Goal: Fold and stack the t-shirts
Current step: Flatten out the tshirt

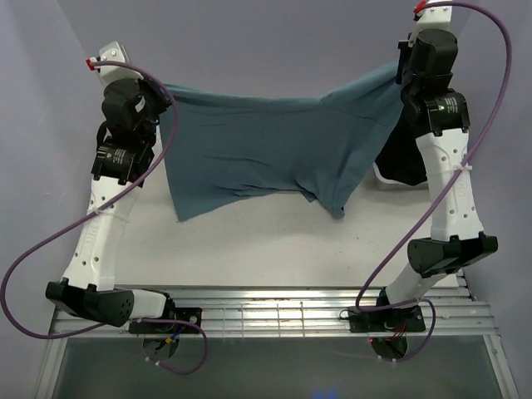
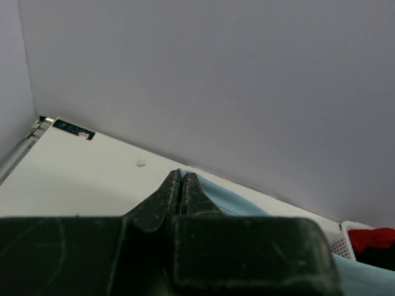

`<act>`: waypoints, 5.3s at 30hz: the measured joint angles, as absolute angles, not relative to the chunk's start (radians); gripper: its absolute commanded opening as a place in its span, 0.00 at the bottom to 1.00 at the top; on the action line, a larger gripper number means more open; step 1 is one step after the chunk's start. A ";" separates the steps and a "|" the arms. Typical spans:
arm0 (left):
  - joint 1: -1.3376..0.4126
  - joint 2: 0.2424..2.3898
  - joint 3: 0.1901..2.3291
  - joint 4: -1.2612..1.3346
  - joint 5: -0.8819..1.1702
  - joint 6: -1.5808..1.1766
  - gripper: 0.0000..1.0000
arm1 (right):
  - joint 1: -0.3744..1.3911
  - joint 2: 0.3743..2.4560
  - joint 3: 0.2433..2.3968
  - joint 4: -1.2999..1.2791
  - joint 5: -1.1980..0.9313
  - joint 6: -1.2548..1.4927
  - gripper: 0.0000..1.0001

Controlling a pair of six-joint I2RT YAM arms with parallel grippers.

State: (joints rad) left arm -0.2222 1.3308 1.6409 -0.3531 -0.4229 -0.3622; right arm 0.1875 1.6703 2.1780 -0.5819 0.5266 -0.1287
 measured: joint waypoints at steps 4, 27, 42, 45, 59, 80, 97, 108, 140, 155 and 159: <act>-0.221 1.297 1.725 -0.399 -0.293 -0.361 0.04 | 0.190 1.551 2.138 -0.593 0.450 -0.123 0.14; -0.219 0.811 1.753 -0.683 0.375 -0.501 0.00 | 0.190 0.765 1.689 -0.520 -0.117 0.038 0.15; -0.384 1.460 1.836 -0.381 0.795 -0.684 0.00 | 0.190 0.862 1.118 -0.434 -0.194 0.129 0.14; -0.497 1.737 2.207 -0.245 0.880 -0.801 0.00 | 0.190 0.865 1.069 -0.396 -0.203 0.129 0.14; -0.540 1.622 1.954 0.064 0.843 -0.888 0.00 | 0.191 0.870 0.902 -0.355 -0.166 0.120 0.14; -0.538 0.921 0.796 -0.345 -0.381 -0.685 0.00 | 0.387 1.075 0.778 -0.358 0.061 0.188 0.56; -0.538 0.751 0.901 -0.395 -0.782 -0.628 0.00 | 0.521 1.221 0.778 -0.545 0.393 0.335 0.66; -0.538 0.751 0.907 -0.423 -0.792 -0.609 0.00 | 0.596 1.367 0.775 -0.496 0.336 0.364 0.60; -0.538 0.739 0.917 -0.435 -0.778 -0.537 0.00 | 0.758 1.481 1.046 -0.616 0.397 0.397 0.08; -0.538 1.028 1.341 -0.330 -0.583 -0.294 0.00 | 0.493 1.404 2.065 -0.839 0.630 0.144 0.08; -0.538 1.034 1.462 -0.417 -0.377 -0.290 0.00 | 0.493 1.370 2.055 -0.920 0.607 0.138 0.08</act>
State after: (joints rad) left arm -0.5381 1.0344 1.4616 -0.4171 -0.3775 -0.2905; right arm 0.4931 1.3701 2.0548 -0.9203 0.6067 0.1379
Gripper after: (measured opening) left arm 0.009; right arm 0.083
